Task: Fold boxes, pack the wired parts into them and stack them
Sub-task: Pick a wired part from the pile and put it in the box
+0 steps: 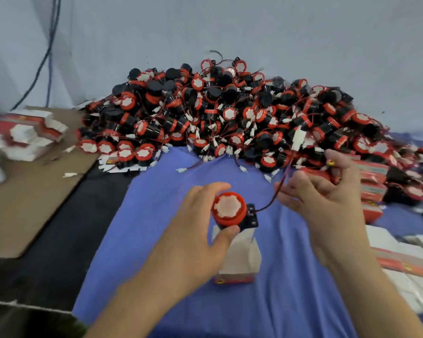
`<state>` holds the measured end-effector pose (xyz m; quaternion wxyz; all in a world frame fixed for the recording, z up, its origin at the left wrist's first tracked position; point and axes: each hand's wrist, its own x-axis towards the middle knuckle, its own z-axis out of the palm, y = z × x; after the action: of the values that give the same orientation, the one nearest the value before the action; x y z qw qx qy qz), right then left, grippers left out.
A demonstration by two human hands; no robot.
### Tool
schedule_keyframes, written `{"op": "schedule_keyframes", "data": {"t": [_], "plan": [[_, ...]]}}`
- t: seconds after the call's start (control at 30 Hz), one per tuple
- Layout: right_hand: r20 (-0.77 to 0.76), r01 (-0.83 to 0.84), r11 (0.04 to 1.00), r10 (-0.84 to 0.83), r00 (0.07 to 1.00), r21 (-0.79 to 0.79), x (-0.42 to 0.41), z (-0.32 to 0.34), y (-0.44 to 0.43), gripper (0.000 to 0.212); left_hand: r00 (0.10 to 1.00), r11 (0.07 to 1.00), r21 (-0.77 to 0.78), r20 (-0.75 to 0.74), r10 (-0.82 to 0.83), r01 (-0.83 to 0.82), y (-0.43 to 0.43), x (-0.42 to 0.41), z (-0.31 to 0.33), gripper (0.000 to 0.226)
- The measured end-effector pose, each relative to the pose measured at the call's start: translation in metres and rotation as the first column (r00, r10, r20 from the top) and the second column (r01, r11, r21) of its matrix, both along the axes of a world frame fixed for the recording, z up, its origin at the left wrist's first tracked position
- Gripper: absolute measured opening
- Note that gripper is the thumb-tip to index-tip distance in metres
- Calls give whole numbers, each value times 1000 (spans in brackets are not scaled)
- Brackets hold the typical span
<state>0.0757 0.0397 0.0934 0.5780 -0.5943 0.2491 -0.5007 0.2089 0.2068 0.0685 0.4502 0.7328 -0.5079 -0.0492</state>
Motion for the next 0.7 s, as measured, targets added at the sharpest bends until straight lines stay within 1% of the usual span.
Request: {"op": "schedule_keyframes", "data": {"t": [0.07, 0.1, 0.2, 0.27, 0.3, 0.37, 0.4, 0.5, 0.6, 0.63, 0.7], "plan": [[-171, 9, 999, -18, 985, -53, -6, -1, 5, 25, 998, 1000, 10, 59, 8, -8, 6, -11, -6, 46], [-242, -13, 998, -2, 970, -60, -8, -4, 6, 22, 996, 1000, 20, 86, 14, -15, 7, -16, -10, 42], [-342, -92, 996, 85, 936, -5, -13, -13, 15, 27, 984, 996, 72, 173, 32, -45, 7, -24, -20, 35], [-417, -87, 993, 46, 908, -79, -17, -21, 18, 19, 964, 990, 107, 258, 59, -89, 7, -25, -29, 34], [-441, -91, 989, 29, 897, -119, -18, -24, 19, 16, 944, 985, 130, 324, 68, -116, 7, -25, -32, 35], [-482, -113, 981, 22, 876, -161, -18, -31, 23, 15, 884, 974, 157, 462, 74, -163, 9, -25, -39, 35], [-507, -129, 976, 23, 861, -175, -16, -34, 24, 16, 863, 970, 161, 499, 80, -183, 10, -25, -41, 34], [-592, -155, 954, -28, 805, -256, -13, -46, 28, 20, 841, 956, 193, 533, 88, -222, 11, -27, -51, 32], [-679, -196, 910, -117, 725, -366, -13, -57, 32, 18, 820, 946, 248, 572, 31, -209, 8, -34, -67, 25], [-699, -204, 902, -136, 702, -380, -13, -59, 33, 20, 814, 941, 262, 580, 24, -215, 8, -37, -73, 25], [-728, -198, 900, -167, 665, -388, -12, -61, 33, 31, 812, 929, 278, 582, 41, -246, 7, -40, -82, 28]]}}
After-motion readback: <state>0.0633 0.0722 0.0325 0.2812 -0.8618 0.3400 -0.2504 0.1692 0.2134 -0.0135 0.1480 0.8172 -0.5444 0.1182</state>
